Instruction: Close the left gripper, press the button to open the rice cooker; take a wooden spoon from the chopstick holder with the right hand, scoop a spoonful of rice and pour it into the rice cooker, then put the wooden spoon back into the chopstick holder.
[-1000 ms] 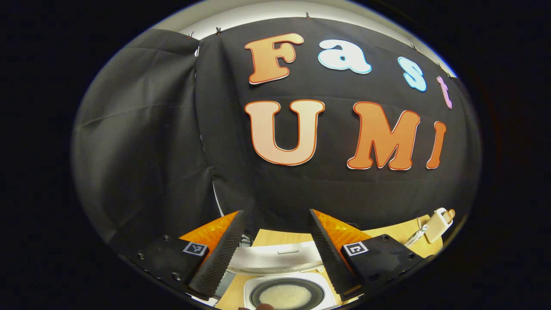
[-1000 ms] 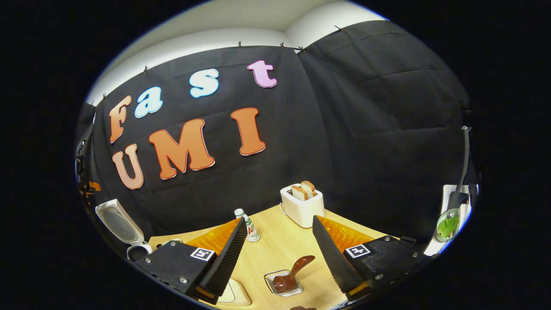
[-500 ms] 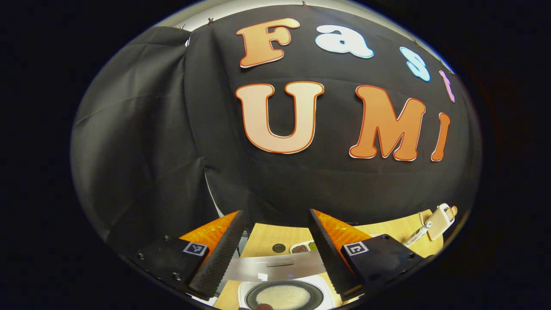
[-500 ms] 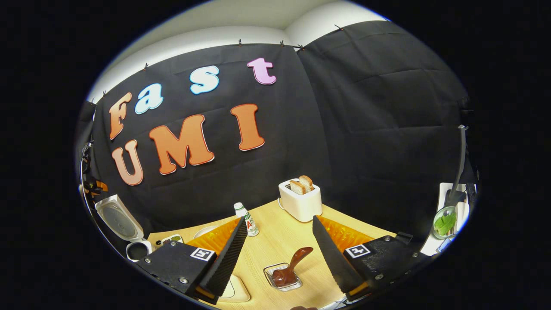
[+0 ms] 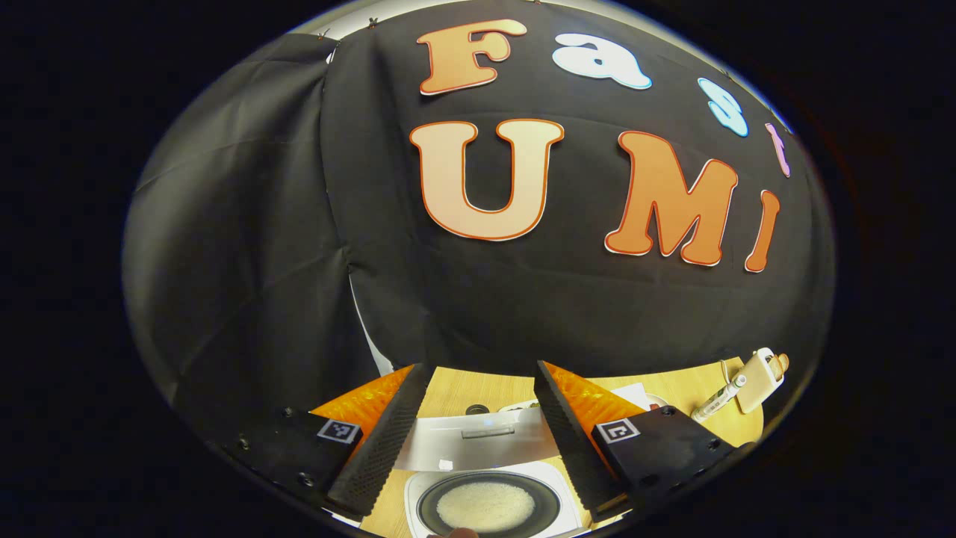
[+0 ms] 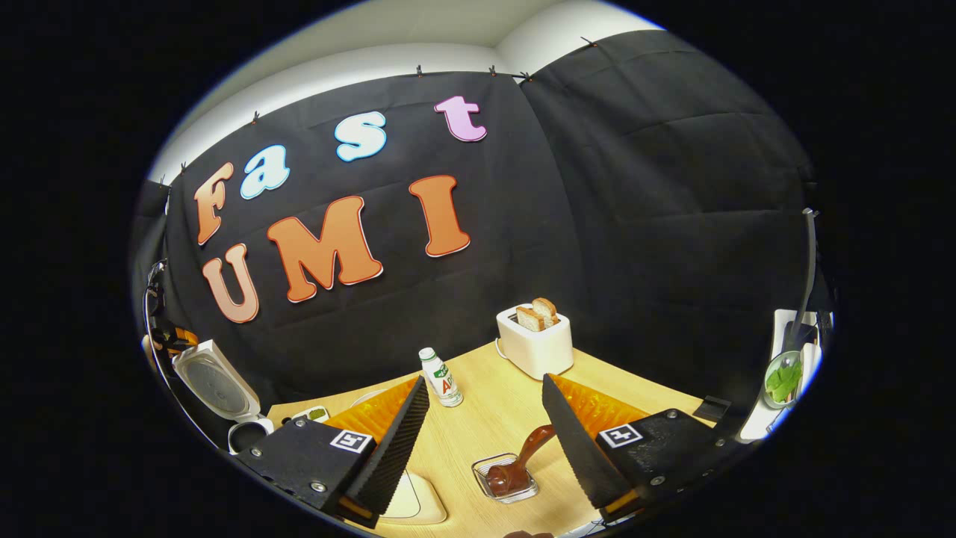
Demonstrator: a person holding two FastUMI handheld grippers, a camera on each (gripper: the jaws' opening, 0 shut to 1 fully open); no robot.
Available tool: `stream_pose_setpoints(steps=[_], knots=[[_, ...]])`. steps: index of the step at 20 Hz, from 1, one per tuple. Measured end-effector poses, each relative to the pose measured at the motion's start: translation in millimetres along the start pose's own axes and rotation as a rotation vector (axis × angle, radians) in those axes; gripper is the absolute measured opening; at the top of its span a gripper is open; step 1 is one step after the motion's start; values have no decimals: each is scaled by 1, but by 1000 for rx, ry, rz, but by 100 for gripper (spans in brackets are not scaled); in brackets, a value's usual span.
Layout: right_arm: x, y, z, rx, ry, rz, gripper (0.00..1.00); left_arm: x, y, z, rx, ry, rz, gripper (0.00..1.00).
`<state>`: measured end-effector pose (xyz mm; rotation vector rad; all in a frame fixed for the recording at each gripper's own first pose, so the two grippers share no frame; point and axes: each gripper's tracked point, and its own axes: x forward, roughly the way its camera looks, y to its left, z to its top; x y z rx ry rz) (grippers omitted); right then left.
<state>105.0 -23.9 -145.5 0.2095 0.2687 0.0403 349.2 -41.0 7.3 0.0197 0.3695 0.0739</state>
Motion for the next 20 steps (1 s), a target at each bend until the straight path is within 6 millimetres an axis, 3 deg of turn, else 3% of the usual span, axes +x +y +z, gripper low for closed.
stream_pose_setpoints(steps=[11,14,20], knots=[[5,7,-10,10,25,37,95,-37,-6,-27,-5,29,-42,99],[10,10,-10,11,30,50,95,-51,-9,-53,-30,71,-62,100],[20,23,-5,3,31,90,95,-87,-8,-123,-40,99,-59,100]])
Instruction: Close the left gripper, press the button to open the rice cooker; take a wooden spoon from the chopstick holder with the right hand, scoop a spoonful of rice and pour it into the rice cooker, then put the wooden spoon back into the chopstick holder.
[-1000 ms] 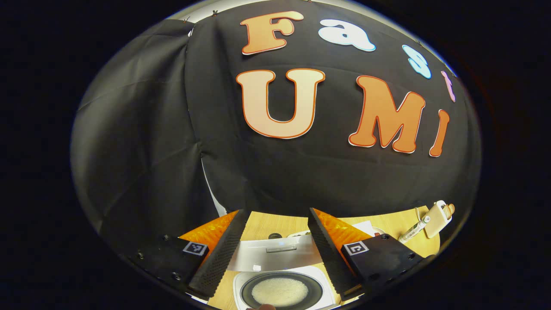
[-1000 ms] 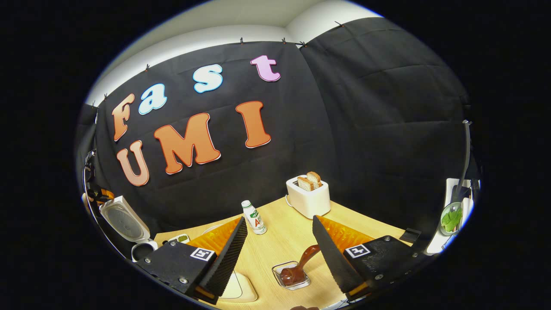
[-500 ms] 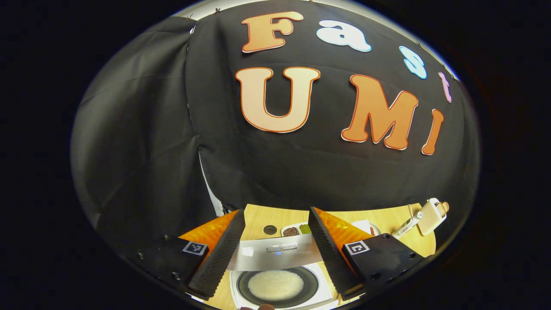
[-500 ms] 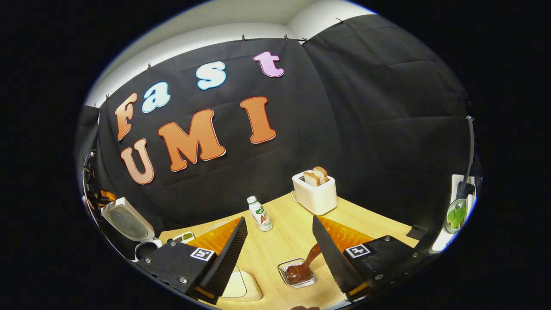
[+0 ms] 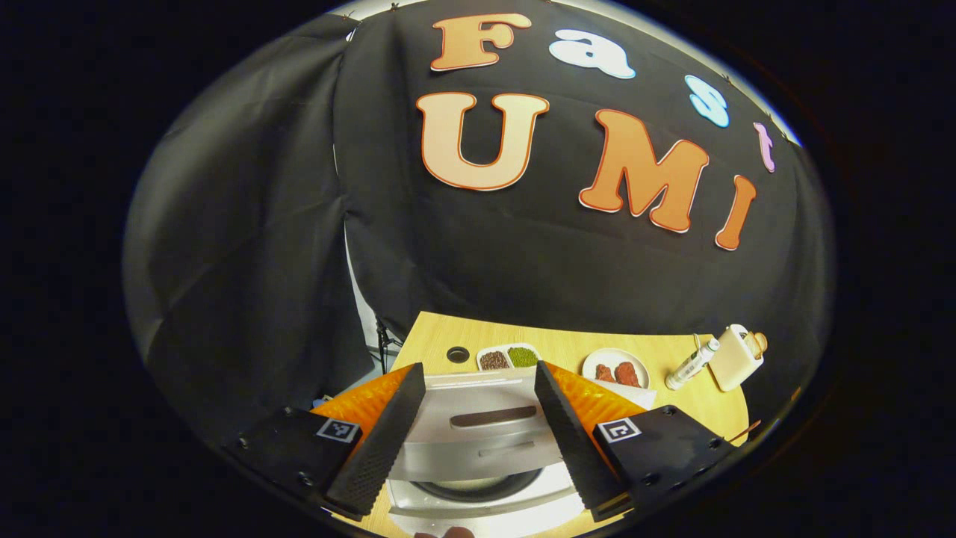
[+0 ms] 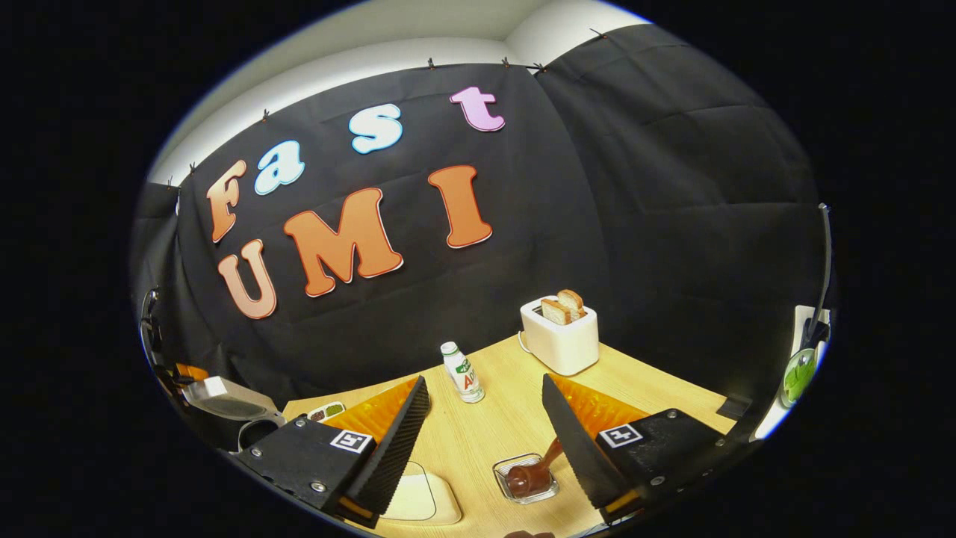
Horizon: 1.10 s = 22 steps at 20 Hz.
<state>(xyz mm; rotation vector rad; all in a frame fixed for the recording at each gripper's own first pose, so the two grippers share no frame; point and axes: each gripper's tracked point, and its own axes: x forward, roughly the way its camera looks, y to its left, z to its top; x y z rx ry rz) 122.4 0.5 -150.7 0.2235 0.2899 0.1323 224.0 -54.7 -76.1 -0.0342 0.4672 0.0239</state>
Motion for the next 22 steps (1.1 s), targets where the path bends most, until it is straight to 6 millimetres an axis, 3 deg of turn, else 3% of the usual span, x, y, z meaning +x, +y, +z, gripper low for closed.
stream_pose_setpoints(steps=[3,9,13,15,16,17,20,22], knots=[[3,6,-1,-17,8,14,95,-20,-2,-37,13,-5,7,99],[7,19,-11,-39,41,48,95,-48,-4,-71,32,-63,32,98],[7,24,-14,-50,50,68,95,-52,7,-80,-9,-81,75,38],[5,23,-17,-58,58,74,95,-46,6,-100,-61,-21,58,8],[4,22,-18,-60,61,73,95,-34,3,-117,-86,15,30,8],[4,21,-18,-60,62,74,95,-41,5,-126,-102,35,23,7],[3,16,-18,-59,69,69,95,-31,9,-163,-107,66,20,6],[2,12,-18,-59,70,67,95,-25,13,-175,-96,74,24,2]])
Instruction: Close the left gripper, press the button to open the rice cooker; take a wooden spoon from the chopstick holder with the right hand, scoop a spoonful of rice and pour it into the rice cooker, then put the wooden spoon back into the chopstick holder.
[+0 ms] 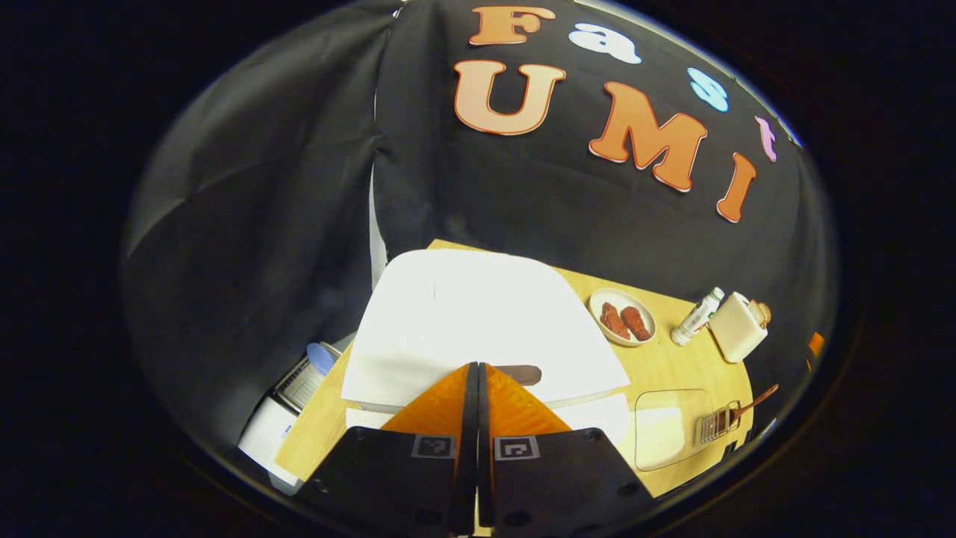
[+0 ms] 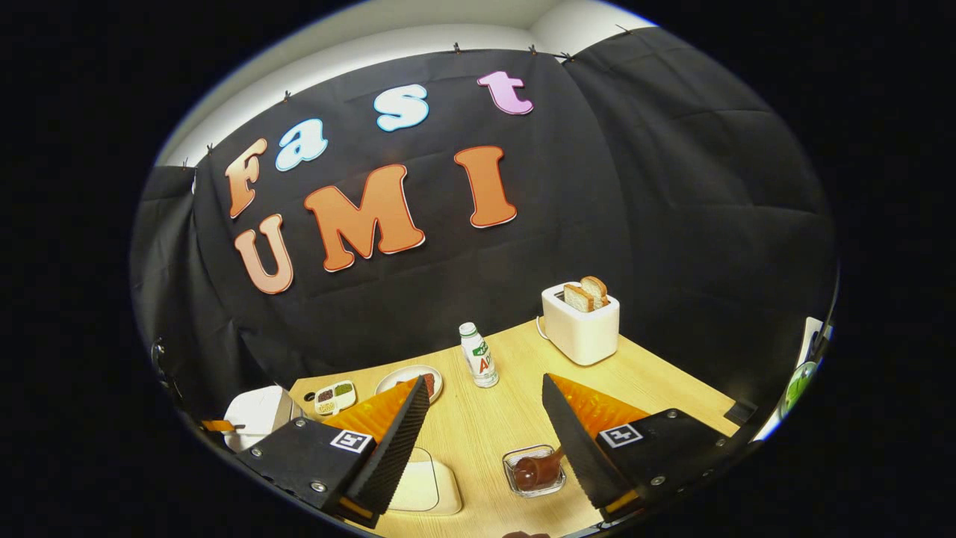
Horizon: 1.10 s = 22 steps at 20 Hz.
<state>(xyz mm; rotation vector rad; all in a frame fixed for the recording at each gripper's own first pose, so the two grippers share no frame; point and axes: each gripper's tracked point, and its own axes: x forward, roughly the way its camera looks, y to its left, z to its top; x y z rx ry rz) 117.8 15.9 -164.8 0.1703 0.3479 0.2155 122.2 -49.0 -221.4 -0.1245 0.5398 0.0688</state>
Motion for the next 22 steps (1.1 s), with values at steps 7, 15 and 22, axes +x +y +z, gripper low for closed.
stream_pose_setpoints(steps=[7,15,22], knots=[[-5,-4,-7,48,8,-1,95,15,-5,-16,76,-25,-52,6],[-17,-11,-28,15,43,0,95,4,-7,28,145,-167,-36,6],[-15,-16,-34,16,69,7,95,5,14,66,-21,-139,9,13]])
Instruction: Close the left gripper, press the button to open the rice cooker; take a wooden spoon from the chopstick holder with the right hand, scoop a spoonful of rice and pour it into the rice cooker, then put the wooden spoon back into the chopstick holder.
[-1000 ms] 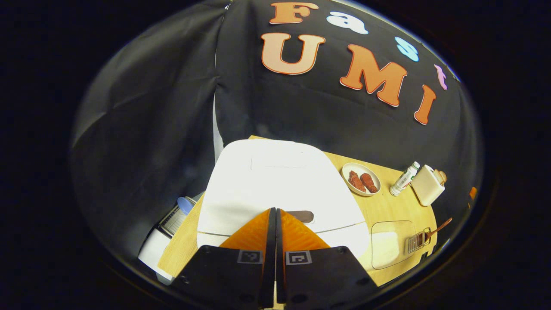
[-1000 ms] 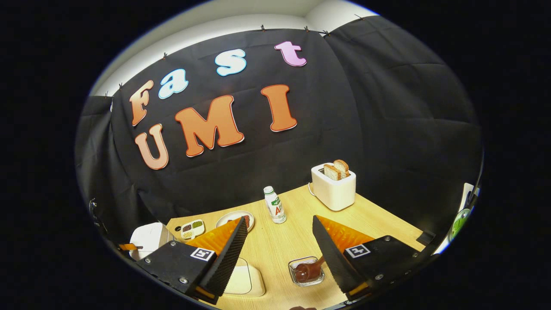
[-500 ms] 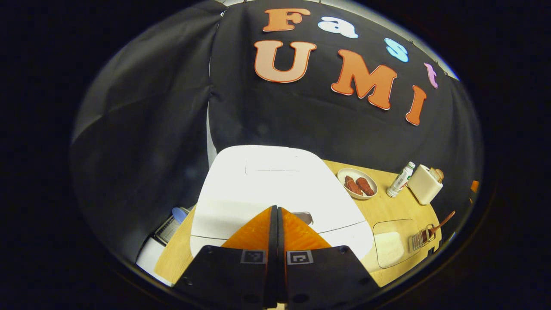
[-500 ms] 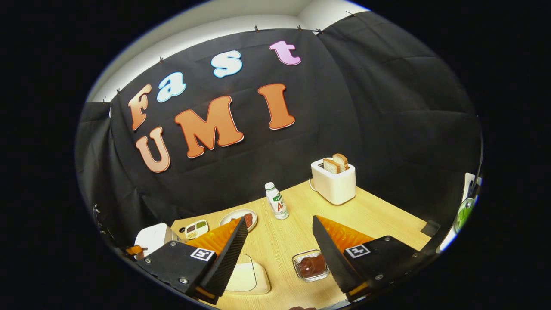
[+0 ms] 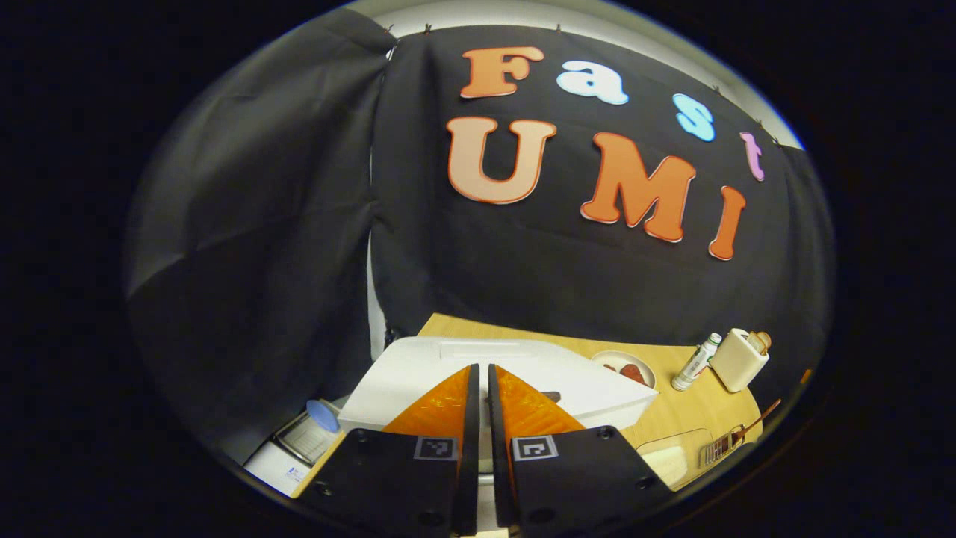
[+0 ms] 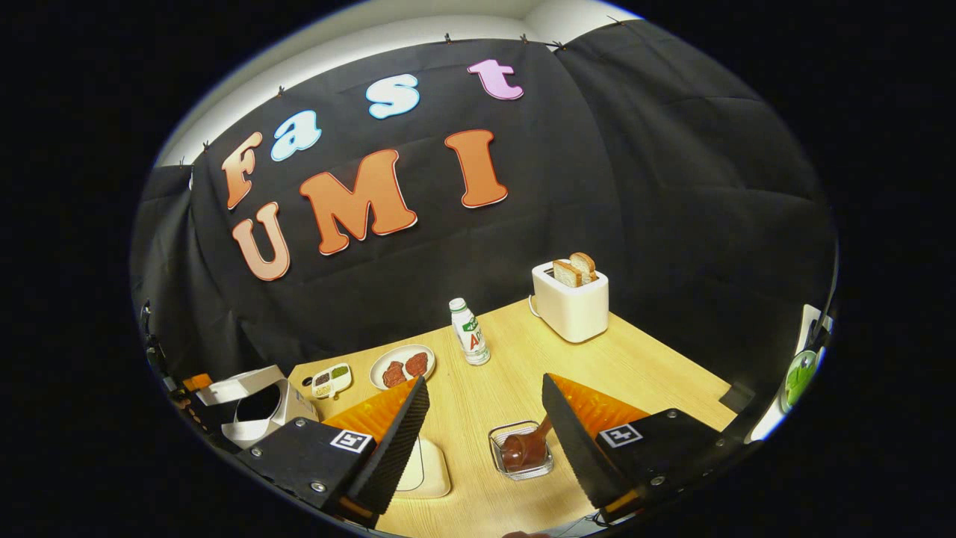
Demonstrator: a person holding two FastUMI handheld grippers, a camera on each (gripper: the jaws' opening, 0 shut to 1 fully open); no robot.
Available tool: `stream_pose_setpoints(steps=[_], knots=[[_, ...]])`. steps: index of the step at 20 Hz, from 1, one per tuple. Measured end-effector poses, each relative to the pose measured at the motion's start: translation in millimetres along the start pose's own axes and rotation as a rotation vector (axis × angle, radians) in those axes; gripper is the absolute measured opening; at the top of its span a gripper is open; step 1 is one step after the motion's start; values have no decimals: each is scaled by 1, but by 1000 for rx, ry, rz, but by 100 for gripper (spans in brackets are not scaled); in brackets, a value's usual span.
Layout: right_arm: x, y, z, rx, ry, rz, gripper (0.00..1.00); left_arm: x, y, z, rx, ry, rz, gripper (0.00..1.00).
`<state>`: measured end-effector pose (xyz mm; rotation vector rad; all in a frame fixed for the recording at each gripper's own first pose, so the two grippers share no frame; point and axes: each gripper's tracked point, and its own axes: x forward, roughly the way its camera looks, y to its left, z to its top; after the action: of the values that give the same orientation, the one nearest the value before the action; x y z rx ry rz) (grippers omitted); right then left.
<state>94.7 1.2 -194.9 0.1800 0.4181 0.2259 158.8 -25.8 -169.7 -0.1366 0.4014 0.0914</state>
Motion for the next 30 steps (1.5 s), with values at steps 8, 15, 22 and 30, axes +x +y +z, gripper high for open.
stream_pose_setpoints(steps=[8,15,22,30], knots=[[15,17,-5,-15,32,45,95,14,57,-56,127,2,152,5],[13,27,-15,-24,49,70,95,-4,54,-50,-19,49,106,4],[4,22,18,-123,-13,32,95,-55,52,12,22,-57,155,14],[-34,22,105,-256,-149,-6,95,-147,-18,135,64,-285,56,99]])
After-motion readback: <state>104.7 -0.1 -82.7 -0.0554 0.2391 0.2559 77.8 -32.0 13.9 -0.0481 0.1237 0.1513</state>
